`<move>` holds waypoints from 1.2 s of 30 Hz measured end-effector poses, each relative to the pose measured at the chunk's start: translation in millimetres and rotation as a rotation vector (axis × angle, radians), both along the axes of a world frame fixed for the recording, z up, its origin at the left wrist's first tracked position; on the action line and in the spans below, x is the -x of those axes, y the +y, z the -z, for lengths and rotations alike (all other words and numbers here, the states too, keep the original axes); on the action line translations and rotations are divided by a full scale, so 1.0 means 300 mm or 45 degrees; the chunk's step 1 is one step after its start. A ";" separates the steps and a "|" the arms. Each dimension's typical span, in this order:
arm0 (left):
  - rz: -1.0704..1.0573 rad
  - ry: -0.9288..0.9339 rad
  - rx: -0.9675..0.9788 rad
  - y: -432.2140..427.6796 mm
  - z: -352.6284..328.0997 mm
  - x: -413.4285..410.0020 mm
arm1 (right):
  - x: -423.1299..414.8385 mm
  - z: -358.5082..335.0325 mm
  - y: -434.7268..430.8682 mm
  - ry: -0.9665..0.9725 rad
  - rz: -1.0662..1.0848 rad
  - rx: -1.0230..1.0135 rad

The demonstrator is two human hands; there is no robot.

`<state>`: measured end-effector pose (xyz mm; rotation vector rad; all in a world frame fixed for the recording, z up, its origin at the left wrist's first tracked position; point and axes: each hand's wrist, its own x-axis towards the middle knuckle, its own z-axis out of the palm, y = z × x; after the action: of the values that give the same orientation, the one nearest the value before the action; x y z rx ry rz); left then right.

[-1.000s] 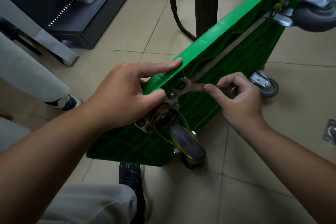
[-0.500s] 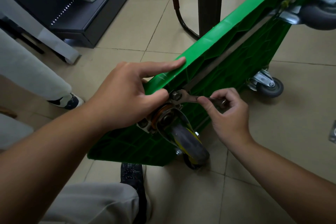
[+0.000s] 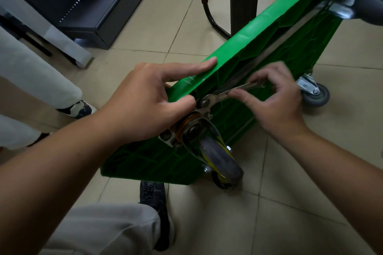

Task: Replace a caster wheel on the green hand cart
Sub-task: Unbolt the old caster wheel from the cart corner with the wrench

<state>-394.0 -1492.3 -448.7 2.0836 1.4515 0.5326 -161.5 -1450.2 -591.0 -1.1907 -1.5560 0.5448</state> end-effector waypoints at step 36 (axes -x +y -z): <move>-0.049 0.011 0.031 -0.008 0.000 -0.006 | -0.037 -0.042 -0.054 0.644 -0.159 0.430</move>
<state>-392.1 -1494.8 -448.6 2.0455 1.4982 0.5185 -150.4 -1466.3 -578.3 -1.0928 -1.1319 1.1318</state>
